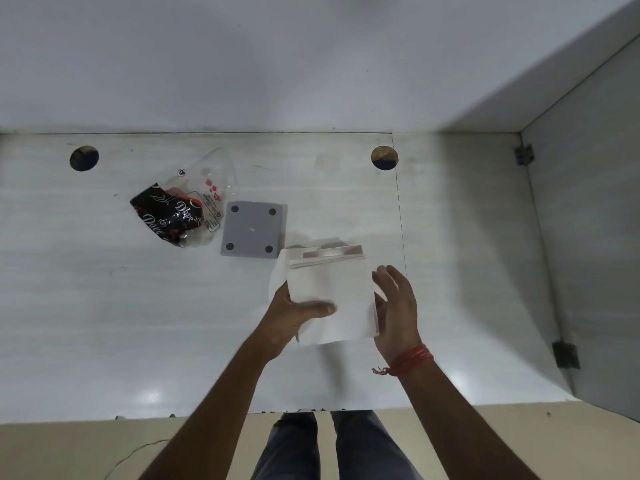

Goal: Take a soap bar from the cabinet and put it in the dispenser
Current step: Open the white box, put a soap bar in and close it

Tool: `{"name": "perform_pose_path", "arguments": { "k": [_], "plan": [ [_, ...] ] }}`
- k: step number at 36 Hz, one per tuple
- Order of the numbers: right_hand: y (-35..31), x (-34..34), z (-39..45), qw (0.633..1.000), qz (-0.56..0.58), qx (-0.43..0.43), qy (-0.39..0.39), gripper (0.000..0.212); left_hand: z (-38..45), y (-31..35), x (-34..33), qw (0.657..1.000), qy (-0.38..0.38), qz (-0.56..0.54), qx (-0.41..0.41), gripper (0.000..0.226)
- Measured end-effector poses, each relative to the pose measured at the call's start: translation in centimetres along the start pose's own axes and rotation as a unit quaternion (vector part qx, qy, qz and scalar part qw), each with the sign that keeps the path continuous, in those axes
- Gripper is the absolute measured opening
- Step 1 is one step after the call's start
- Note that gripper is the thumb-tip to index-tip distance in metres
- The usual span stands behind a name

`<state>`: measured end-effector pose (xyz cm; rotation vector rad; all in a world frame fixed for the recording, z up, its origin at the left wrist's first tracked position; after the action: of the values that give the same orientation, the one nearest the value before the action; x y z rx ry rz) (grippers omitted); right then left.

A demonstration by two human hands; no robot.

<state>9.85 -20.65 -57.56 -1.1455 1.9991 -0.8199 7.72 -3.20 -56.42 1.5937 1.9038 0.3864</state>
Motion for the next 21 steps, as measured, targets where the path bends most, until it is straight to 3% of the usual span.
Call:
{"name": "perform_pose_path", "arguments": {
  "k": [4, 9, 13, 18, 21],
  "plan": [
    [-0.5, -1.5, -0.2, 0.992, -0.015, 0.005, -0.129, 0.046, 0.2, 0.0, -0.1, 1.0, 0.012, 0.011, 0.007, 0.053],
    [-1.2, -1.8, -0.3, 0.985, -0.083, 0.041, -0.149, 0.044, 0.1, 0.5, -0.6, 0.999, 0.026, 0.015, -0.016, 0.054],
    [-1.6, -2.1, -0.1, 0.982, -0.055, 0.001, -0.183, 0.041, -0.2, 1.1, -1.1, 0.998, 0.034, -0.003, -0.053, 0.05],
    [-1.8, -2.6, -0.1, 0.97, -0.041, -0.043, -0.234, 0.042, -0.8, 0.3, -0.7, 0.996, 0.064, -0.052, -0.035, 0.074],
    [-1.8, -2.9, 0.0, 0.969, -0.034, -0.047, -0.241, 0.039, -0.6, -0.5, -0.3, 0.994, 0.06, -0.086, -0.018, 0.062]
  ]
}}
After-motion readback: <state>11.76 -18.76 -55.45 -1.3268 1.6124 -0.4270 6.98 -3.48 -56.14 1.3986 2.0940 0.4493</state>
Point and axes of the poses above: each hand's wrist, its own z-axis towards the middle knuckle, its own x-axis out of the back of the hand, y = z × x, the point moved 6 cm from there along z, towards the middle knuckle, and after that the axes turned 14 degrees about x, right-handed, at the moved point
